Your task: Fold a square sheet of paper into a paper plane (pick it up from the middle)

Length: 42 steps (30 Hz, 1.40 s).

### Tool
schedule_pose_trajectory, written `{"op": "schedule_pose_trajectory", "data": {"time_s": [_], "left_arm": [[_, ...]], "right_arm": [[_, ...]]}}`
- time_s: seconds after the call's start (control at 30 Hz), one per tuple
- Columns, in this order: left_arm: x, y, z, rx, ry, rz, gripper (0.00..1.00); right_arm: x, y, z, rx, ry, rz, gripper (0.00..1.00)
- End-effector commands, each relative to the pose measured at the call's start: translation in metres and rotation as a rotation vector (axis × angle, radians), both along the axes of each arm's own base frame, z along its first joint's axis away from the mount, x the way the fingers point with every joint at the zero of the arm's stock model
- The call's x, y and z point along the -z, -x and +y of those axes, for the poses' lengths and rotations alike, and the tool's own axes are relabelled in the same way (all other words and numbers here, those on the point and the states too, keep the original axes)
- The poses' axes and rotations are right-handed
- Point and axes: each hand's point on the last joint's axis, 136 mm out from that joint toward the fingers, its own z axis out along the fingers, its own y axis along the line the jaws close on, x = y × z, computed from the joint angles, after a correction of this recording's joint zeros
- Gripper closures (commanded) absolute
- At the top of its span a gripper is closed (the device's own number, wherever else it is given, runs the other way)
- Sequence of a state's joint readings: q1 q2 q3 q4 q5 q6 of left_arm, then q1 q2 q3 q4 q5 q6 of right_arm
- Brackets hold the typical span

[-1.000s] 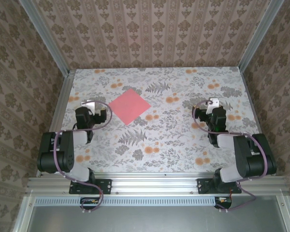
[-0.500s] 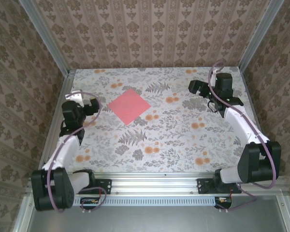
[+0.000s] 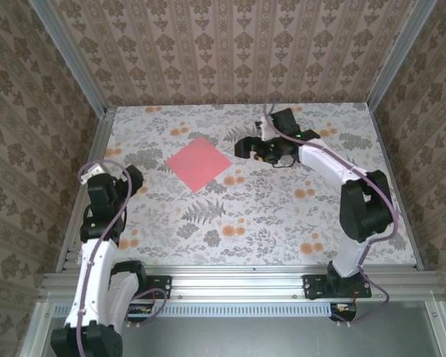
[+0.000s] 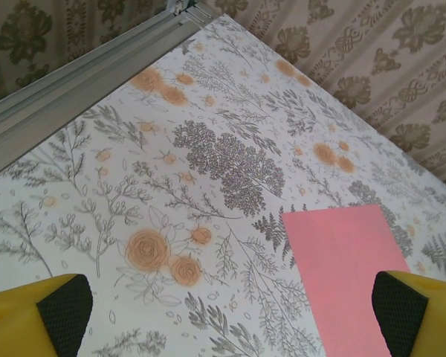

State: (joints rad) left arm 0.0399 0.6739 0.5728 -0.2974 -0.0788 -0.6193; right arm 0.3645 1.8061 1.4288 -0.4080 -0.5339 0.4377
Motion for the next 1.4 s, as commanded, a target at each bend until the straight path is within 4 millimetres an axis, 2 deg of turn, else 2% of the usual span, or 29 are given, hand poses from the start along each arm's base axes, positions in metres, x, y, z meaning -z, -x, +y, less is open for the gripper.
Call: {"op": "schedule_pose_trajectory", "data": {"time_s": [0.0, 0.2, 0.23, 0.4, 0.53, 0.73, 0.8, 0.9, 1.0, 1.17, 1.37], "left_arm": [[0.012, 0.013, -0.010, 0.014, 0.097, 0.019, 0.00], [0.023, 0.006, -0.041, 0.195, 0.142, 0.095, 0.00], [0.026, 0.003, -0.047, 0.227, 0.147, 0.118, 0.00], [0.040, -0.005, -0.074, 0.358, 0.130, 0.257, 0.00], [0.044, -0.012, -0.094, 0.430, 0.077, 0.319, 0.00], [0.042, -0.023, -0.114, 0.495, 0.042, 0.329, 0.00], [0.042, -0.024, -0.119, 0.512, 0.034, 0.340, 0.00], [0.042, -0.024, -0.126, 0.531, 0.024, 0.353, 0.00], [0.043, -0.022, -0.134, 0.557, 0.015, 0.364, 0.00], [0.052, -0.017, -0.152, 0.593, -0.012, 0.393, 0.00], [0.060, -0.011, -0.175, 0.633, -0.023, 0.410, 0.00]], "right_arm": [[0.017, 0.000, 0.017, -0.023, 0.051, 0.064, 0.00], [0.037, -0.021, 0.063, -0.079, 0.033, 0.115, 0.05], [0.044, -0.020, 0.070, -0.089, 0.044, 0.142, 0.06], [0.066, -0.040, 0.104, -0.095, 0.045, 0.178, 0.06], [0.087, -0.058, 0.122, -0.077, 0.042, 0.208, 0.05], [0.124, -0.082, 0.128, -0.003, 0.069, 0.230, 0.05], [0.135, -0.083, 0.124, 0.008, 0.098, 0.249, 0.06], [0.149, -0.074, 0.106, 0.036, 0.196, 0.277, 0.08], [0.150, -0.057, 0.082, 0.060, 0.290, 0.288, 0.08], [0.145, -0.018, 0.044, 0.070, 0.373, 0.283, 0.10], [0.151, 0.040, -0.007, 0.127, 0.474, 0.334, 0.11]]}}
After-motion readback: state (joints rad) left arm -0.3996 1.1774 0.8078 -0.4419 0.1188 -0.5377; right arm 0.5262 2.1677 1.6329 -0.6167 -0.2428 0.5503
